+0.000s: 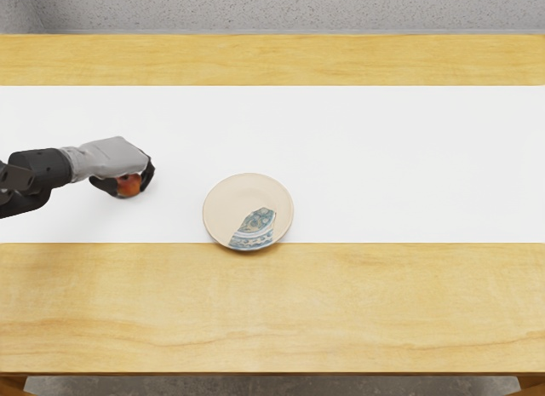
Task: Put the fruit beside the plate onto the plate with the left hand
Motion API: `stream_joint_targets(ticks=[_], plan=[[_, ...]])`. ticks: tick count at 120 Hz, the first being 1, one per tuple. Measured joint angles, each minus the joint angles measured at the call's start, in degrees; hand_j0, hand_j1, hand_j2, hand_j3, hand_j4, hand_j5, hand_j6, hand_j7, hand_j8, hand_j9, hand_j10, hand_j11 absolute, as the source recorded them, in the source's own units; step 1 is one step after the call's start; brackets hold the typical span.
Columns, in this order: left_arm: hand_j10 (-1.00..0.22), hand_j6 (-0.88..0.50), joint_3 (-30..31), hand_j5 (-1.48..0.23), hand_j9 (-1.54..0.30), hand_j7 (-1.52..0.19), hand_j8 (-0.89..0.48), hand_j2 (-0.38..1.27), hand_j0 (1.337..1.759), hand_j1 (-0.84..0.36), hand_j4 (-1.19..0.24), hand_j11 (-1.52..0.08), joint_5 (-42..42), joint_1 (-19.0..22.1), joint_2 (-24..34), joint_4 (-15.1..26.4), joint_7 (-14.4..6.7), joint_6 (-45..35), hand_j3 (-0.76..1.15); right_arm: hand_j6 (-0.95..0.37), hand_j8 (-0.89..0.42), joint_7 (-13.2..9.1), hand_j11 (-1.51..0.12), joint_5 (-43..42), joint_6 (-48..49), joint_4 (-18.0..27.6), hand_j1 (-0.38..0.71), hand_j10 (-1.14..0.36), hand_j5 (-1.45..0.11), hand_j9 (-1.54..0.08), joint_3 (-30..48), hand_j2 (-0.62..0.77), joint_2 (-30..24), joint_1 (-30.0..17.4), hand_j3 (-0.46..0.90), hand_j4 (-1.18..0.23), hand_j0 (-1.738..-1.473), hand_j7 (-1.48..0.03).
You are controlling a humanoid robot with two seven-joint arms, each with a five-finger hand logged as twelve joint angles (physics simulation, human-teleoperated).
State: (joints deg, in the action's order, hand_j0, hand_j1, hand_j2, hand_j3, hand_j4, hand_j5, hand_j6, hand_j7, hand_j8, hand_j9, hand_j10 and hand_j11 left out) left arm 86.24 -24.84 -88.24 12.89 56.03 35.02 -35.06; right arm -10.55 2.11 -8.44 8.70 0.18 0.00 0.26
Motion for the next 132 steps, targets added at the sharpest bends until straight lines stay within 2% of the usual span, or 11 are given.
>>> stream_joint_targets(ticks=[21,27,36,54,56,61,74,77,87,101,132], plan=[[-0.76,-0.35,0.1,-1.05,-1.05,-1.04,-0.40,0.44,1.652,-0.35,-0.65,-1.06,-1.0,-0.7,0.2,0.1,-0.1,0.2,0.00,0.00,0.00,0.0,0.00,0.0,0.0,0.0,-0.35,0.00,0.00,0.00,0.0,0.00,0.0,0.0,0.00,0.00,-1.658,0.00],[-0.77,-0.33,0.0,-1.08,-1.06,-1.05,-0.39,0.39,1.652,-0.35,-0.63,-1.07,-1.9,-2.3,0.4,0.5,-0.1,0.3,0.00,0.00,0.00,0.0,0.00,0.0,0.0,0.0,-0.35,0.00,0.00,0.00,0.0,0.00,0.0,0.0,0.00,0.00,-1.658,0.00],[-0.79,-0.33,0.0,-1.11,-1.08,-1.06,-0.38,0.45,1.653,-0.37,-0.61,-1.08,-3.8,-6.6,0.9,2.9,-0.1,0.4,0.00,0.00,0.00,0.0,0.00,0.0,0.0,0.0,-0.35,0.00,0.00,0.00,0.0,0.00,0.0,0.0,0.00,0.00,-1.658,0.00],[-0.80,-0.31,-1.3,-1.12,-1.09,-1.10,-0.37,0.52,1.654,-0.40,-0.60,-1.10,-8.6,-11.0,1.3,7.9,-0.1,0.4,0.00,0.00,0.00,0.0,0.00,0.0,0.0,0.0,-0.35,0.00,0.00,0.00,0.0,0.00,0.0,0.0,0.00,0.00,-1.658,0.00],[-0.80,-0.31,-1.5,-1.12,-1.09,-1.10,-0.37,0.44,1.654,-0.38,-0.60,-1.10,-9.2,-11.3,1.3,8.3,-0.1,0.4,0.00,0.00,0.00,0.0,0.00,0.0,0.0,0.0,-0.35,0.00,0.00,0.00,0.0,0.00,0.0,0.0,0.00,0.00,-1.658,0.00],[-0.81,-0.33,-2.3,-1.12,-1.09,-1.11,-0.38,0.38,1.654,-0.34,-0.62,-1.09,-10.4,-11.6,1.3,9.2,-0.1,0.4,0.00,0.00,0.00,0.0,0.00,0.0,0.0,0.0,-0.35,0.00,0.00,0.00,0.0,0.00,0.0,0.0,0.00,0.00,-1.658,0.00],[-0.81,-0.30,-3.5,-1.14,-1.09,-1.12,-0.38,0.50,1.654,-0.38,-0.60,-1.10,-12.0,-11.4,1.1,10.2,-0.1,0.4,0.00,0.00,0.00,0.0,0.00,0.0,0.0,0.0,-0.35,0.00,0.00,0.00,0.0,0.00,0.0,0.0,0.00,0.00,-1.658,0.00],[-0.81,-0.31,-3.6,-1.14,-1.09,-1.12,-0.38,0.42,1.654,-0.36,-0.60,-1.10,-12.2,-11.4,1.1,10.3,-0.1,0.4,0.00,0.00,0.00,0.0,0.00,0.0,0.0,0.0,-0.35,0.00,0.00,0.00,0.0,0.00,0.0,0.0,0.00,0.00,-1.658,0.00],[-0.82,-0.33,-3.9,-1.14,-1.09,-1.12,-0.39,0.37,1.655,-0.33,-0.63,-1.10,-12.5,-11.4,1.2,10.5,-0.1,0.4,0.00,0.00,0.00,0.0,0.00,0.0,0.0,0.0,-0.35,0.00,0.00,0.00,0.0,0.00,0.0,0.0,0.00,0.00,-1.658,0.00],[-0.81,-0.32,-4.9,-1.14,-1.10,-1.12,-0.40,0.48,1.655,-0.37,-0.62,-1.11,-12.7,-11.4,0.9,10.6,0.0,0.4,0.00,0.00,0.00,0.0,0.00,0.0,0.0,0.0,-0.35,0.00,0.00,0.00,0.0,0.00,0.0,0.0,0.00,0.00,-1.658,0.00],[-0.81,-0.32,-8.2,-1.16,-1.11,-1.13,-0.39,0.48,1.655,-0.37,-0.61,-1.11,-13.5,-13.6,-0.5,11.1,0.0,0.4,0.00,0.00,0.00,0.0,0.00,0.0,0.0,0.0,-0.35,0.00,0.00,0.00,0.0,0.00,0.0,0.0,0.00,0.00,-1.658,0.00]])
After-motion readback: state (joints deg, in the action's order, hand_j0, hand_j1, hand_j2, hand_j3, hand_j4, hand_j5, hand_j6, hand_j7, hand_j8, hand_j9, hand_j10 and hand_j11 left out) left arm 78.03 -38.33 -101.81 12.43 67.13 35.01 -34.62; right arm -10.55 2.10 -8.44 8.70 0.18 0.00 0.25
